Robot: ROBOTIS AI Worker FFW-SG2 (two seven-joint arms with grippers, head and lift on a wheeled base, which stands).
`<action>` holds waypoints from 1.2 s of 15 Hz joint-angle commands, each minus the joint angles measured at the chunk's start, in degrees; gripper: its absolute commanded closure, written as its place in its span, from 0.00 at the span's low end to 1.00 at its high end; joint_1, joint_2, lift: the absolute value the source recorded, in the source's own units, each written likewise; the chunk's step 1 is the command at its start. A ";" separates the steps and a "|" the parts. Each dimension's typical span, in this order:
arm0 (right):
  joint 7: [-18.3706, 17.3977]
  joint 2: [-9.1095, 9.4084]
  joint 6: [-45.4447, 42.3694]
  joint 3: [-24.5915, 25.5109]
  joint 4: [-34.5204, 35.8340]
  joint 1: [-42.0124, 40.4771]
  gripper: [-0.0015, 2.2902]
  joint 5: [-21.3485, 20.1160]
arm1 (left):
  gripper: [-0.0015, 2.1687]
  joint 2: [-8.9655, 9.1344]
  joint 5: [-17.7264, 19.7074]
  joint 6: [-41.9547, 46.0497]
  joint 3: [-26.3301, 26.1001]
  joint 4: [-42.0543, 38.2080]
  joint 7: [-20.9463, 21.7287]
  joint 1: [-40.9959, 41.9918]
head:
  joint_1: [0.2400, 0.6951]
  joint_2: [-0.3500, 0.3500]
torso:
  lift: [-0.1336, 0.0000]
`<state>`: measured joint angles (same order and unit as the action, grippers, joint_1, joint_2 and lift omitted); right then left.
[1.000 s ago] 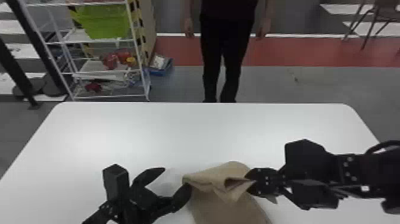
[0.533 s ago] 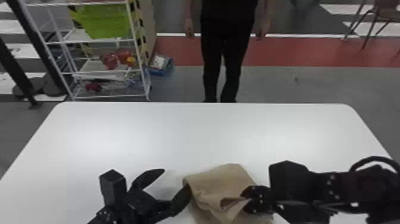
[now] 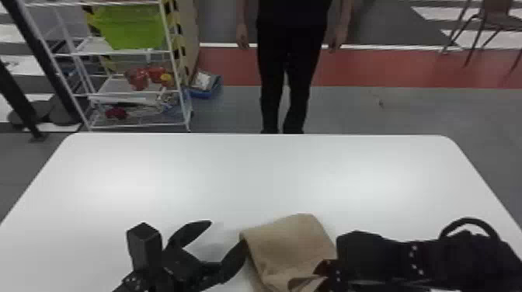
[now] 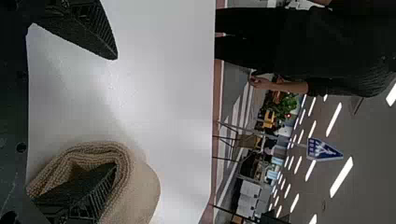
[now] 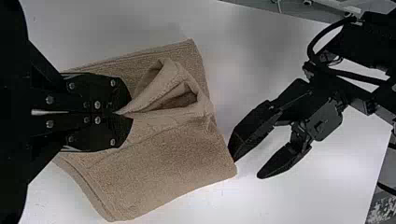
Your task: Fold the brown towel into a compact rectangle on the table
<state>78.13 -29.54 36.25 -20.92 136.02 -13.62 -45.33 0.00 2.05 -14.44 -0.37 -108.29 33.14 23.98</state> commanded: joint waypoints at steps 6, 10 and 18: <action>0.19 0.10 1.68 -3.87 -0.67 -0.27 0.68 -0.99 | 0.03 0.15 -0.21 0.07 -0.07 0.71 0.17 -0.16 | 1.00 0.50 | 0.08; 0.19 0.54 3.79 -5.36 -1.63 -0.27 0.62 -1.34 | 0.03 0.15 -0.21 0.07 -0.25 0.71 0.26 -0.16 | 1.00 0.52 | 0.08; 0.19 1.77 16.63 -3.08 4.78 -0.27 0.19 7.19 | 0.03 0.15 -0.30 0.07 -0.25 0.80 0.34 -0.16 | 1.00 0.54 | 0.08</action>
<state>78.13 -28.16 49.97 -25.15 138.89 -13.96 -40.76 0.00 1.76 -14.37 -0.62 -107.57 33.44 23.82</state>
